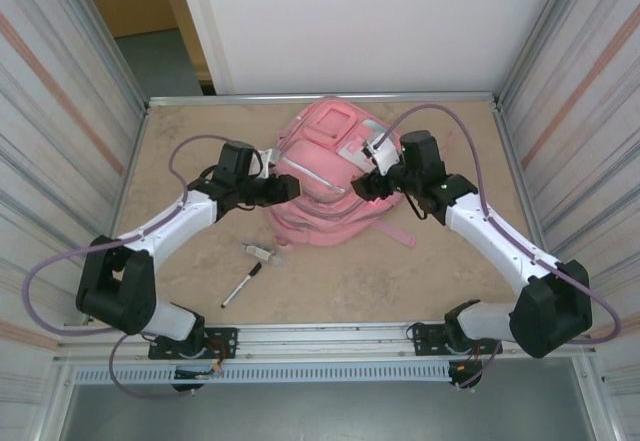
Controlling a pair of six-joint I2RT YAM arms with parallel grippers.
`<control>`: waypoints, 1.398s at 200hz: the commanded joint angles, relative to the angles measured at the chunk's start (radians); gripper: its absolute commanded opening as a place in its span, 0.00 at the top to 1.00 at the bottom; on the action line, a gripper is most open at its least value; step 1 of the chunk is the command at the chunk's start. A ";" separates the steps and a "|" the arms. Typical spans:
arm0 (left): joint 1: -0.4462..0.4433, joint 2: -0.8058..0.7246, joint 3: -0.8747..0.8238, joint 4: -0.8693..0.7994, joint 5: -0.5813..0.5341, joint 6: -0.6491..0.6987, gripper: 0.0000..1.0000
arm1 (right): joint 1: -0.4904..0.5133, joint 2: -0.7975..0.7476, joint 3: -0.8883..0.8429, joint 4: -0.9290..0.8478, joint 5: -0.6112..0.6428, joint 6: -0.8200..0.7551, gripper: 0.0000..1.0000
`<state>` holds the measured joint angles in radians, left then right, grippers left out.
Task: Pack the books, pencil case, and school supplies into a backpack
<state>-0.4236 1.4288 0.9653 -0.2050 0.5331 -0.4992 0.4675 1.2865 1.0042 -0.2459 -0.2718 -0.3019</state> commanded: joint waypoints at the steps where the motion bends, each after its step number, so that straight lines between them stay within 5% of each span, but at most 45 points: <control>1: -0.021 -0.027 0.037 -0.107 -0.023 0.209 0.53 | 0.062 0.035 -0.038 -0.057 -0.169 -0.454 0.26; 28: -0.021 -0.022 0.039 -0.086 0.008 0.246 0.53 | 0.161 0.172 0.019 -0.031 -0.040 -0.634 0.24; 80: -0.019 -0.013 0.033 -0.050 0.030 0.391 0.55 | 0.186 0.358 0.085 0.101 0.080 -0.708 0.29; 134: -0.020 0.021 0.027 0.035 0.104 0.561 0.54 | 0.147 0.358 0.091 0.131 0.013 -0.647 0.90; 158: -0.020 0.041 0.042 0.048 0.093 0.704 0.52 | 0.100 0.326 0.086 0.116 -0.103 -0.610 1.00; 190: -0.017 0.094 0.111 -0.007 0.036 0.810 0.53 | 0.076 0.323 0.103 0.091 -0.149 -0.610 1.00; 204: -0.012 0.124 0.139 -0.020 0.034 0.813 0.54 | 0.074 0.315 0.099 0.090 -0.161 -0.616 0.64; 215: -0.012 0.141 0.153 -0.031 0.053 0.806 0.55 | 0.066 0.311 0.101 0.073 -0.192 -0.647 0.53; 241: -0.012 0.149 0.120 0.029 0.072 0.768 0.56 | 0.034 0.306 0.142 -0.010 -0.253 -0.704 0.48; 279: -0.011 0.137 0.067 0.086 0.062 0.769 0.56 | 0.042 0.397 0.209 -0.050 -0.140 -0.798 0.47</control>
<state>-0.4397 1.5784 1.0657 -0.1665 0.5838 0.2581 0.5041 1.6367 1.1591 -0.2405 -0.4496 -1.0122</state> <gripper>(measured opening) 0.438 0.534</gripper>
